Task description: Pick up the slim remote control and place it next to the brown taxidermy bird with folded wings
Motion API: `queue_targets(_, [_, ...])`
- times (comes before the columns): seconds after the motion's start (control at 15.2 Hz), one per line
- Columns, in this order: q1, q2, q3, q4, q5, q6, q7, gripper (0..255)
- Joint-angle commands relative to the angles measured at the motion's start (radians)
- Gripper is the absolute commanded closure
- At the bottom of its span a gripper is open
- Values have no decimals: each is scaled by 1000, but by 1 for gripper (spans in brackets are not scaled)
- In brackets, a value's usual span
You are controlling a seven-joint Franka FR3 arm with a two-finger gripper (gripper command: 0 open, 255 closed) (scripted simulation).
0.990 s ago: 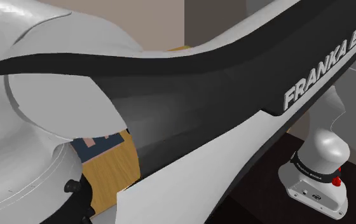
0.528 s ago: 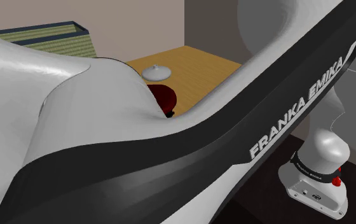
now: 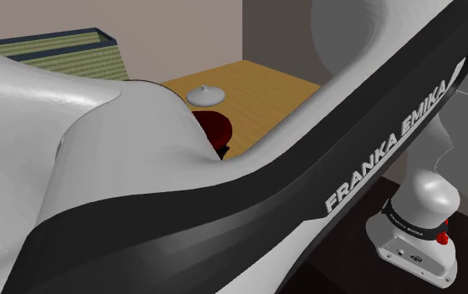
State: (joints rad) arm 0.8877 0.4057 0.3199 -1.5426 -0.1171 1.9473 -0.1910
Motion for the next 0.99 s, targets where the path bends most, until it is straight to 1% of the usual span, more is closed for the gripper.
queue_targets(0.0, [0,0,0,0,0,0,0,0])
queue_targets(0.26, [0,0,0,0,0,0,0,0])
queue_targets(0.53, [2,-20,5,98,9,-117,-7,0])
queue_targets(0.92, [2,-20,5,98,9,-117,-7,0])
